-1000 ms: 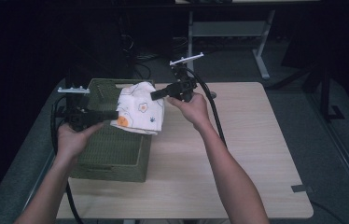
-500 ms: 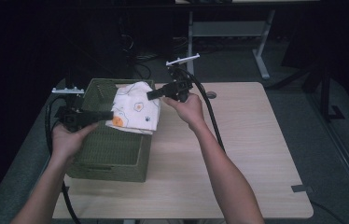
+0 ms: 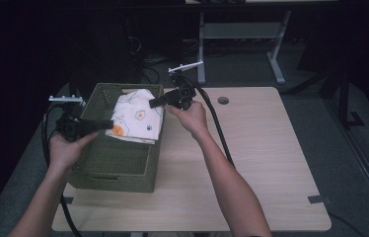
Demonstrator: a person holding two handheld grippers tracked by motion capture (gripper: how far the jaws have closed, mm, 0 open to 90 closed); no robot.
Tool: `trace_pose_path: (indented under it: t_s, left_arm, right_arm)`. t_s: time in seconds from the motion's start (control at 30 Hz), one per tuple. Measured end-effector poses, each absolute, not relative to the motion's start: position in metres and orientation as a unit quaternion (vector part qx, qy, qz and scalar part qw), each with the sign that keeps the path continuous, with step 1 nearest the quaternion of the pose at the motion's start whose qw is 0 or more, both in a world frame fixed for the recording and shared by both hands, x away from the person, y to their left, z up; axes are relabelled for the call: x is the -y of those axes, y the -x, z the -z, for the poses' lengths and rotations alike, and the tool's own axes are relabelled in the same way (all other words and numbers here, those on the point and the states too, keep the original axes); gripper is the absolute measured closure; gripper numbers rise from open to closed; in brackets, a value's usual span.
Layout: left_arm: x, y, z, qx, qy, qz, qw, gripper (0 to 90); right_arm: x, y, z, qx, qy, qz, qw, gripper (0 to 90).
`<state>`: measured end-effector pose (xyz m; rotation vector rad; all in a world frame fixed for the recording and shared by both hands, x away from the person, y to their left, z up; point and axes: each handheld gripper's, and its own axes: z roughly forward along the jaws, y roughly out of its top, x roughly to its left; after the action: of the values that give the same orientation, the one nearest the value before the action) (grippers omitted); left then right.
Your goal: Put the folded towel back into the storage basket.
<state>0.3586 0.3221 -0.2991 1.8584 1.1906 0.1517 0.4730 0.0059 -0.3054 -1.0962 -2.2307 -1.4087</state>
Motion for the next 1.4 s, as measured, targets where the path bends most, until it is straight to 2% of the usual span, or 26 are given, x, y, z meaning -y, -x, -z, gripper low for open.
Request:
trace_pose_path:
  t_s: [1.4]
  left_arm:
    - [-0.358,-0.350,0.330,-0.519,-0.744,-0.061,0.417,86.0]
  right_arm:
    - [-0.058,-0.474,0.340,0.780,0.378,0.472,0.161,75.8]
